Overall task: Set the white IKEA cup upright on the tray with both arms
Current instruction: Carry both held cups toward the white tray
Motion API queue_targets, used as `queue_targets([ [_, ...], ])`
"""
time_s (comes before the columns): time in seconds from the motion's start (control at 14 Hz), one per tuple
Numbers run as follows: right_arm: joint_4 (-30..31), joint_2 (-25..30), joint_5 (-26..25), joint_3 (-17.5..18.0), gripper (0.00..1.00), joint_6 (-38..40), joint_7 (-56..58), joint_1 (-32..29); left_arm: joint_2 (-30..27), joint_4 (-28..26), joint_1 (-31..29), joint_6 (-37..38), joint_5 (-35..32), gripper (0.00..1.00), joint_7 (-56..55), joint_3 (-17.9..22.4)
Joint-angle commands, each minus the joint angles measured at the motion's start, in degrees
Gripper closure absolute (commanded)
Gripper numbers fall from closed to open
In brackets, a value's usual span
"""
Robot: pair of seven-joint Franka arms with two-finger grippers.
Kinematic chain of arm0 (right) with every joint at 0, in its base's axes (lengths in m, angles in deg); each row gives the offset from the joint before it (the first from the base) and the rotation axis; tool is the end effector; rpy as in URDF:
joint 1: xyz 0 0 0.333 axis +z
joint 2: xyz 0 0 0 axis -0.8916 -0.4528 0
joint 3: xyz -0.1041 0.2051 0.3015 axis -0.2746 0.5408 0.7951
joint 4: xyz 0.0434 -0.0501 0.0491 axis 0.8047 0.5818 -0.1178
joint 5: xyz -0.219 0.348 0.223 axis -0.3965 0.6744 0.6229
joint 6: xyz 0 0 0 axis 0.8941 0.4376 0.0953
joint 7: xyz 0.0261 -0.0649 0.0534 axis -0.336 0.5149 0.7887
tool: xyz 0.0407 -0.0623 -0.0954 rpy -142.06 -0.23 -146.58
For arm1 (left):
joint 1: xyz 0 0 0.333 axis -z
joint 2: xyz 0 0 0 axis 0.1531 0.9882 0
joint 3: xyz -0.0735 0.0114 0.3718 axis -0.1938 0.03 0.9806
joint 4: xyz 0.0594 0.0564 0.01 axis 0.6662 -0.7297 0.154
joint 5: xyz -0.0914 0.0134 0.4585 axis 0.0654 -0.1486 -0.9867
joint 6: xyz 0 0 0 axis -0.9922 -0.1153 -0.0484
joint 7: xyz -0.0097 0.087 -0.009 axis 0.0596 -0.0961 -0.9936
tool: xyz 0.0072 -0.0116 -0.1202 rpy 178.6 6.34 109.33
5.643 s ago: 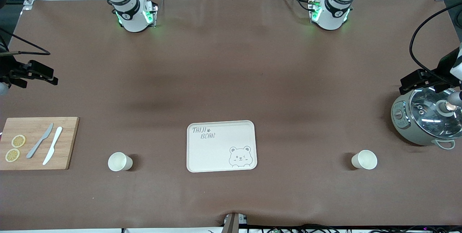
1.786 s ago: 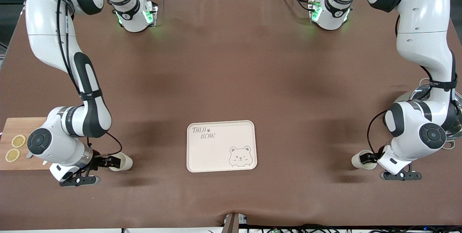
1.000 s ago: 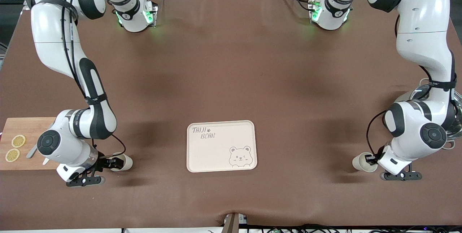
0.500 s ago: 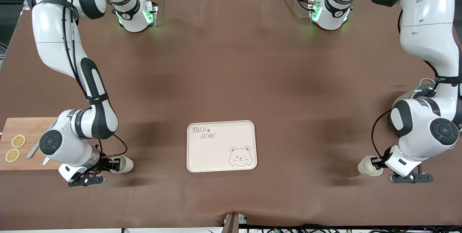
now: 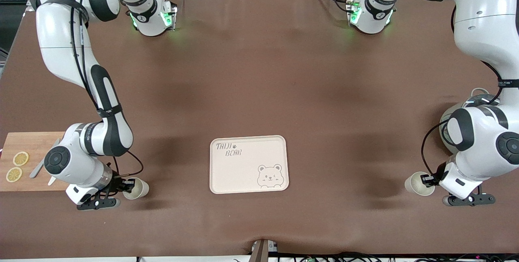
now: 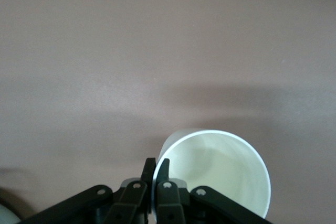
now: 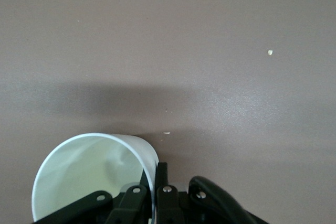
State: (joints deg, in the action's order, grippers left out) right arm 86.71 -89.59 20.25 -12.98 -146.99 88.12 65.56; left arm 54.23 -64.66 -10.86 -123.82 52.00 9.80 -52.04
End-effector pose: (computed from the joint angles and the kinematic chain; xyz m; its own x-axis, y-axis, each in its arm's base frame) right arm 0.8813 0.0204 0.2002 0.9826 0.1017 0.1552 0.1063 -0.9941 -0.0215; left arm 0.8706 0.0298 0.3089 0.9848 0.0632 0.1620 0.0677 -0.9975 -0.0226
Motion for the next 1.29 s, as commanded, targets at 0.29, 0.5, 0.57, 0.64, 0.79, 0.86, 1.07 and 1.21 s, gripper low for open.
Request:
queue_targets([
  [0.29,-1.00,0.48,0.85,0.37,1.00,2.09,0.42,-0.02,-5.21,-0.45,6.61,3.63,0.67,1.00,-12.15,0.29],
  [0.5,-3.89,0.83,0.85,0.99,1.00,7.70,0.06,0.06,-6.01,-0.45,9.26,5.14,0.58,1.00,-17.34,0.38],
  [0.57,-5.46,0.92,0.85,1.08,1.00,9.99,-0.02,0.15,-6.44,-0.45,10.39,5.23,0.49,1.00,-19.19,0.38],
  [0.64,-7.22,0.92,0.85,1.08,1.00,12.27,-0.20,0.50,-6.53,-0.45,11.28,5.40,0.49,1.00,-21.12,0.38],
  [0.79,-8.73,0.92,0.85,1.43,1.00,14.84,-3.70,1.03,-6.62,-0.45,13.12,5.67,0.49,1.00,-24.46,0.38],
  [0.86,-8.99,1.01,0.77,1.78,1.00,14.93,-5.28,1.47,-6.62,-0.45,13.91,5.67,0.49,1.00,-26.04,0.38],
  [1.07,-9.61,1.53,0.77,3.70,1.00,14.93,-12.04,2.43,-6.71,-0.45,16.02,5.67,0.58,1.00,-30.44,0.38],
  [1.21,-9.61,1.54,0.68,4.76,1.00,14.93,-15.83,3.40,-6.62,-0.45,17.69,5.67,0.49,1.00,-33.86,0.38],
])
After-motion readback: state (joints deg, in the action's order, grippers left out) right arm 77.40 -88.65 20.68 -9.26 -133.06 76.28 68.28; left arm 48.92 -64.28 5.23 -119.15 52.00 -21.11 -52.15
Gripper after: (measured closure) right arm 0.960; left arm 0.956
